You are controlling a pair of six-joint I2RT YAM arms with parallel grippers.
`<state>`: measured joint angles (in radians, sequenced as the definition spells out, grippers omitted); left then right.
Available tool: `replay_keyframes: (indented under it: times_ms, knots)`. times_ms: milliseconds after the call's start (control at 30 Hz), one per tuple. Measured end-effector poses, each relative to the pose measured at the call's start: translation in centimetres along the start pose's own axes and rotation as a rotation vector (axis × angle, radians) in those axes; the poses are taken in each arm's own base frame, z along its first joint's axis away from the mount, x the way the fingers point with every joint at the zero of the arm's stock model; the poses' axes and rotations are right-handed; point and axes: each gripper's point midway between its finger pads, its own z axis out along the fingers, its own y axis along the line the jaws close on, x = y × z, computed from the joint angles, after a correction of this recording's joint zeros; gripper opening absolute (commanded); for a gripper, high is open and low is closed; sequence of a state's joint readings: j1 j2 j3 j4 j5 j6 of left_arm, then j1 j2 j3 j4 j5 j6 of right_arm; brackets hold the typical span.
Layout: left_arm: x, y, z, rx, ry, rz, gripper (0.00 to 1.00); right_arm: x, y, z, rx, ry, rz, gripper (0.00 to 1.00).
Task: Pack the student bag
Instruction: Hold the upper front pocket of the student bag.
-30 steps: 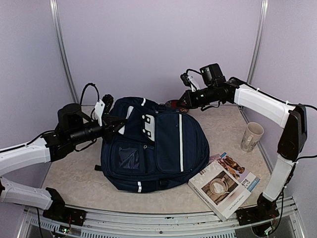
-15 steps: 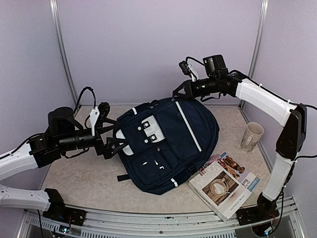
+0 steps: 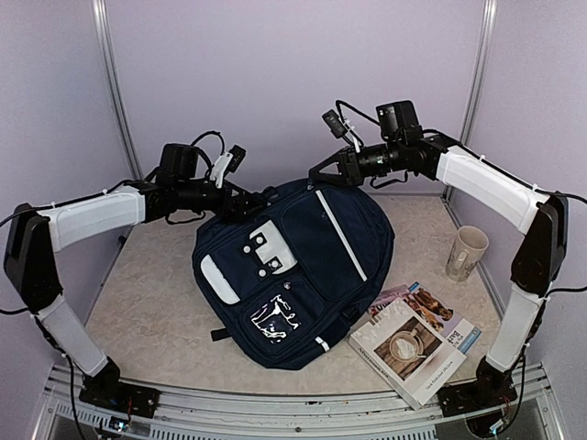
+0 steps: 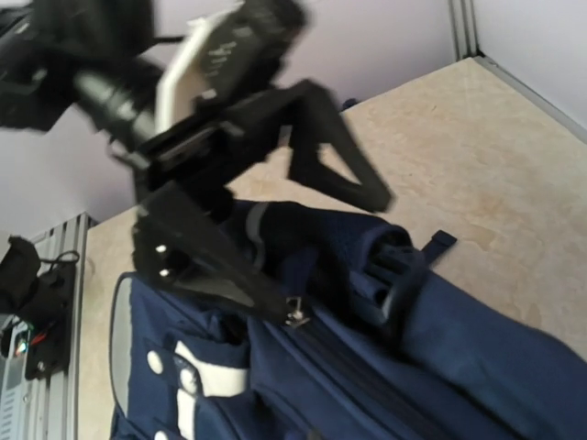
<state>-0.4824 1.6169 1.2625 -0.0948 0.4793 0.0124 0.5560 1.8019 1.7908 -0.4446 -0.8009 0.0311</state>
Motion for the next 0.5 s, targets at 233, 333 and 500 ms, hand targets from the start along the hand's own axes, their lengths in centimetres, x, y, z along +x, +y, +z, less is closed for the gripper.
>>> replay_keyframes:
  times_ms: [233, 333, 500]
  knots:
    - [-0.4, 1.0, 1.1, 0.14, 0.029, -0.059, 0.97, 0.1, 0.5, 0.0, -0.028, 0.004, -0.04, 0.0]
    - [1.2, 0.8, 1.4, 0.189, 0.078, -0.077, 0.98, 0.1, 0.5, 0.0, -0.029, 0.004, -0.049, 0.0]
    - [3.1, -1.4, 2.4, 0.261, 0.135, -0.088, 0.51, 0.5, 0.4, 0.1, -0.03, 0.012, -0.041, 0.0]
